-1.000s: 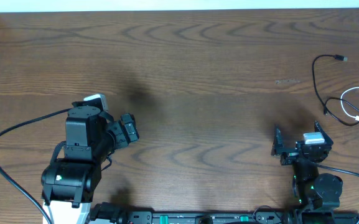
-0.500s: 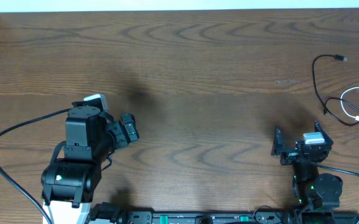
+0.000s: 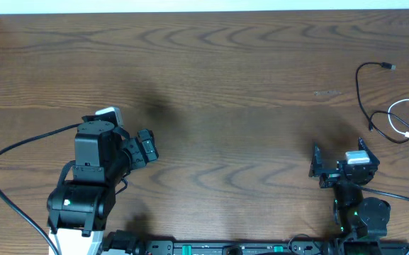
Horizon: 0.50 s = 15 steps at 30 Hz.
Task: Untangle cables
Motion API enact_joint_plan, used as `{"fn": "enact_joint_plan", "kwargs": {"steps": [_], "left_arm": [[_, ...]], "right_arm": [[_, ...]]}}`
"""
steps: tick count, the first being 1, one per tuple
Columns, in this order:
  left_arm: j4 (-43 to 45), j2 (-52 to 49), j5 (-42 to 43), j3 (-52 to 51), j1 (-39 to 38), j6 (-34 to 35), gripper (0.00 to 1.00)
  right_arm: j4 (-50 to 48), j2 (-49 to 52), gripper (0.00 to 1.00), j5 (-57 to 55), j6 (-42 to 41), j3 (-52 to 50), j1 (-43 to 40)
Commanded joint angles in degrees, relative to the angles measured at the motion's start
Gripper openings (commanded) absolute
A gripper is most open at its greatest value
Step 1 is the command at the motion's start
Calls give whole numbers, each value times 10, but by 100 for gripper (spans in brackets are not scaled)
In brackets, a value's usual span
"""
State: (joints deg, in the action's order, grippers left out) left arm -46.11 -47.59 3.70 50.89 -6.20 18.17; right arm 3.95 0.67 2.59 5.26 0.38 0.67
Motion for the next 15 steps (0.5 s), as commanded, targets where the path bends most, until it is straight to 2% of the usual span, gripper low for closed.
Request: {"fn": "enact_joint_plan", "kwargs": {"steps": [1,15], "left_arm": [[-1,0,-7,-4,0,-3,98],[-27,33,-7,-4,0,-3,98]], "right_arm": [[3,-4,99,1,6,-1,5],[3,-3,99,1,6,-1,5]]}}
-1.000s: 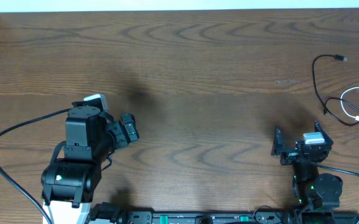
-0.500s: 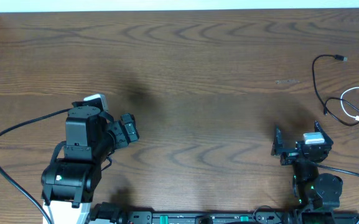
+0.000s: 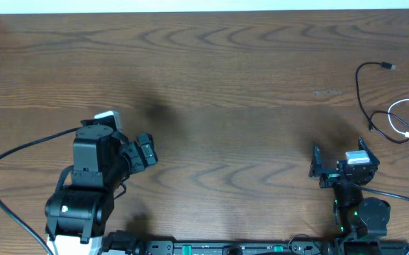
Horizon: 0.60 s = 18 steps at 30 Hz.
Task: Untangle cables
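Observation:
A thin black cable (image 3: 361, 91) lies at the far right of the table, its plug end (image 3: 387, 66) pointing right. It runs down into a tangle with a white cable (image 3: 405, 115) near the right edge. My left gripper (image 3: 147, 151) hovers over bare wood at the lower left, far from the cables, and looks open with nothing in it. My right gripper (image 3: 315, 163) sits low at the lower right, its fingers pointing left, open and holding nothing. It is below and left of the tangle.
The wooden table (image 3: 225, 85) runs to a pale wall strip along the top. The left arm's own black lead (image 3: 20, 145) curves across the lower left. The arm bases and a rail (image 3: 225, 248) line the front edge.
The left arm has shifted slightly toward the lower left. The right arm and both cables lie as before.

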Motion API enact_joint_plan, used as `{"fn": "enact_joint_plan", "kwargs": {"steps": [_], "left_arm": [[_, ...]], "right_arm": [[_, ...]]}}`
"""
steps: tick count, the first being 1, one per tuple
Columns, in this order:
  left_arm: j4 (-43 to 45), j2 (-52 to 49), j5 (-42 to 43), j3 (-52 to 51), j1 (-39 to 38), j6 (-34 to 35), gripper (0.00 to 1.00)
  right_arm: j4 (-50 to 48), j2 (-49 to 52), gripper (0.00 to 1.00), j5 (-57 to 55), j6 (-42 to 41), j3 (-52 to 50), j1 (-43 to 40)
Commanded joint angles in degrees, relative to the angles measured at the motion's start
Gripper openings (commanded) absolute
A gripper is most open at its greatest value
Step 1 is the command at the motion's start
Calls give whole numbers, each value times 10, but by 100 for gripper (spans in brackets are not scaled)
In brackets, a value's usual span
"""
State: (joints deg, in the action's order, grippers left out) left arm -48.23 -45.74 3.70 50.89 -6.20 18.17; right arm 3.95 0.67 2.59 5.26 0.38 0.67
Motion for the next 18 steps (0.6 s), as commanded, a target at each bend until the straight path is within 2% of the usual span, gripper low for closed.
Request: {"fn": "enact_joint_plan", "kwargs": {"steps": [1,7,12,18], "left_arm": [[-8,19,-7,-4,0,-3,98],[-30,51,-10,-4,0,-7,98],[-54,89,-49,-7,1,-30,98],[24,164,-48,-57,22,-114,98]], "right_arm": [[3,-3,99,1,6,-1,5],[3,-3,99,1,6,-1,5],[3,-3,99,1,6,-1,5],[3,-3,99,1,6,-1,5]]}}
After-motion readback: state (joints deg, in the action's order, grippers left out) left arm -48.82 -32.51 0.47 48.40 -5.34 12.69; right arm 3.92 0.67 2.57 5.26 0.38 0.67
